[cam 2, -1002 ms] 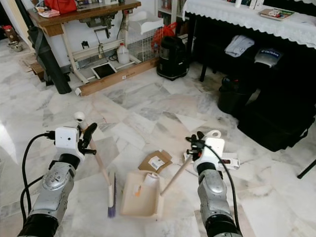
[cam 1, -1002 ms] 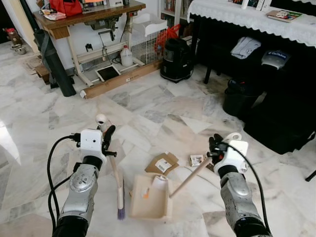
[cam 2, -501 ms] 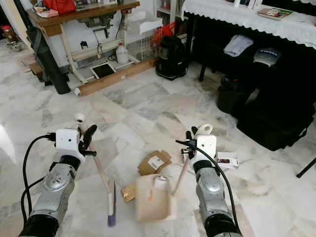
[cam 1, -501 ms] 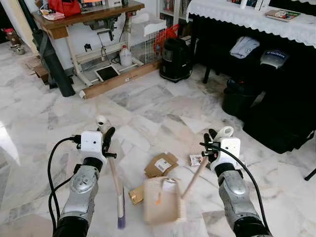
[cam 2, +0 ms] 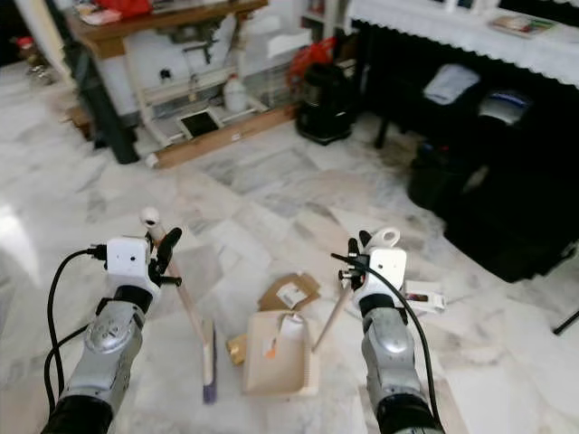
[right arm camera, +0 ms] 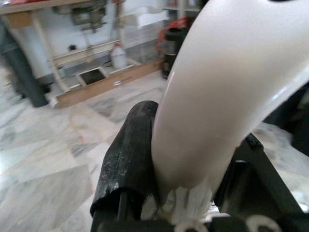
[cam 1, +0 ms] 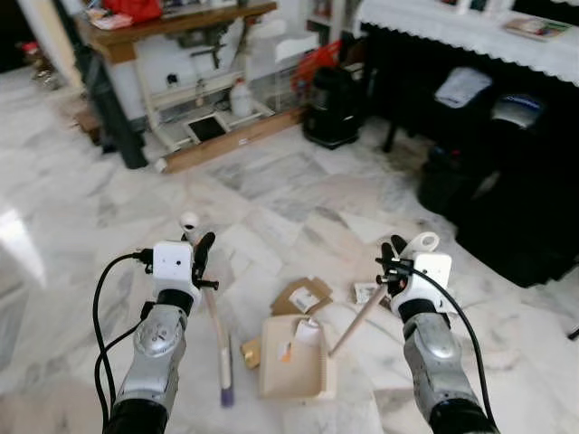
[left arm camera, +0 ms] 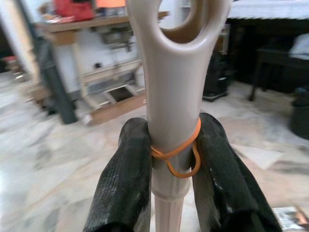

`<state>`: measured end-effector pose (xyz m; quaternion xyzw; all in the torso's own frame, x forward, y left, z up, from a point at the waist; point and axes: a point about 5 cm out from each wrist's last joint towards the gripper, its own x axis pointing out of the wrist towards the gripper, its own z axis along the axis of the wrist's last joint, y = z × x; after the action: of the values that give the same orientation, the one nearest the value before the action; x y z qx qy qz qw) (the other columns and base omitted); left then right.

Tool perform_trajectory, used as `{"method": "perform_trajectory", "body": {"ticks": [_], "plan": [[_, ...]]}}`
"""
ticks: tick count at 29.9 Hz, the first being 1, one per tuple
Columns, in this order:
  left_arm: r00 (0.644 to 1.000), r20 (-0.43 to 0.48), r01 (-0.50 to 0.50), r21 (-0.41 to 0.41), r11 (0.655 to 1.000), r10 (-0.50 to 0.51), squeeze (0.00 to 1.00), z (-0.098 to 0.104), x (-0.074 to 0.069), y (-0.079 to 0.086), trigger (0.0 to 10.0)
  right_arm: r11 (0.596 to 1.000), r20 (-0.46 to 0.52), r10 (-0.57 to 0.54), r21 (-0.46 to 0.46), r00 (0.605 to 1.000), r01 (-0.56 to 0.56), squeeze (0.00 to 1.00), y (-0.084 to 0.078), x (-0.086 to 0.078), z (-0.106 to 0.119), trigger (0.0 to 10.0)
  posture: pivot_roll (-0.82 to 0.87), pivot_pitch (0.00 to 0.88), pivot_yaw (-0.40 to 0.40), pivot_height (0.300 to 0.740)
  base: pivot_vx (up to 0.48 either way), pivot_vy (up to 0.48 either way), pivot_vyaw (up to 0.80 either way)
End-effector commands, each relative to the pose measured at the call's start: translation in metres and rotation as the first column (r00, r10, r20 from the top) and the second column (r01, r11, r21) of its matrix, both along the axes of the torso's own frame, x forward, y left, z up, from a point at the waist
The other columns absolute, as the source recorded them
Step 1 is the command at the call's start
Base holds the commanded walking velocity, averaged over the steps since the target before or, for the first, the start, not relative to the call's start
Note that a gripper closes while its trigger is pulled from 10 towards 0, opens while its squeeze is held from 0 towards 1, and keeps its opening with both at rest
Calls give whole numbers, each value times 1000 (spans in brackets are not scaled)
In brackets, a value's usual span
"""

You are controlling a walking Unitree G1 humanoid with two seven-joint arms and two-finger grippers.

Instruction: Sweep floor

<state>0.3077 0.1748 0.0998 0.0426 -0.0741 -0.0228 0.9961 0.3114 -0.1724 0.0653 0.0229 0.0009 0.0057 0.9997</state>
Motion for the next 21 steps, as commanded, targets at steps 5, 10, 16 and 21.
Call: {"method": "perform_trajectory", "body": {"ticks": [5,10,16,21], "plan": [[999,42,-5,31,1000,3,0,7,0,1,10000,1000,61,3,30,998,-5,0,5,4,12,10000,82,0,13,740,0,0,794],[999,45,1,44,999,-3,0,8,0,0,10000,999,59,1,33,998,-3,0,5,5,12,10000,84,0,13,740,0,0,794],[999,48,-5,47,999,3,0,9,1,1,10000,999,55,0,36,998,-2,0,5,5,12,10000,85,0,13,740,0,0,794],[999,48,-8,50,999,5,0,10,2,1,10000,999,54,-2,38,999,0,0,5,6,12,10000,84,0,12,740,0,0,794]]}}
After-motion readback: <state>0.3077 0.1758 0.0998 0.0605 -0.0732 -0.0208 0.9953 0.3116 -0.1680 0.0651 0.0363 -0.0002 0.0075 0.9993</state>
